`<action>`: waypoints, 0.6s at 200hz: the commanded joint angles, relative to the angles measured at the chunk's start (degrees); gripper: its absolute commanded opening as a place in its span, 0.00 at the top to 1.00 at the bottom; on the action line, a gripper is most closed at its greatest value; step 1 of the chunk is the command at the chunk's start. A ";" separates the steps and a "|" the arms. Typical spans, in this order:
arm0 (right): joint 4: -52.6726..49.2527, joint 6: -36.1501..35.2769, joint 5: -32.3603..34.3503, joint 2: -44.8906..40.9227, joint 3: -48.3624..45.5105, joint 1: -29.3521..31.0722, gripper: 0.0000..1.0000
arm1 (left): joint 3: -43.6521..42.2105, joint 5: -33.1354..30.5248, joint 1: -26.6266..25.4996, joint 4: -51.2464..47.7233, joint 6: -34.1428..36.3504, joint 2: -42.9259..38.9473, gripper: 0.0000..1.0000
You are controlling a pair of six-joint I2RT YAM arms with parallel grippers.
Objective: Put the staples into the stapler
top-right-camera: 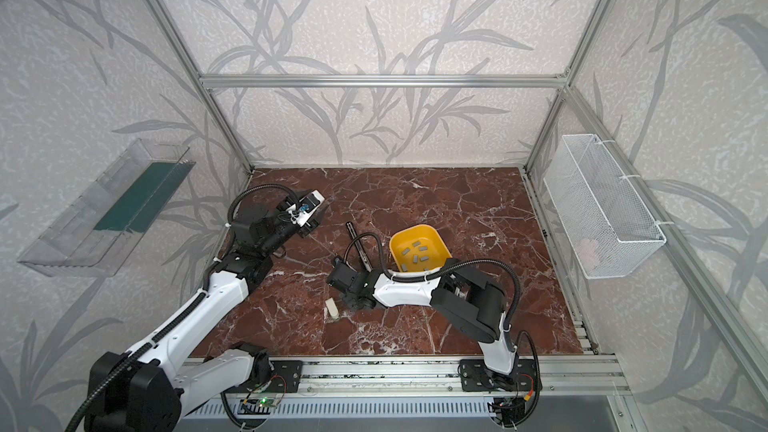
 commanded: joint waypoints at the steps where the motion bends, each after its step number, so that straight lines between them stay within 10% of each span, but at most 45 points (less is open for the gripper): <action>1: -1.97 3.88 -1.47 1.68 1.29 -1.10 0.90 | 0.97 1.19 0.07 -0.58 1.01 -0.64 0.38; 120: -3.09 6.04 -0.59 1.21 0.91 -1.87 0.50 | 1.07 2.91 -0.10 -1.61 2.13 -0.57 0.39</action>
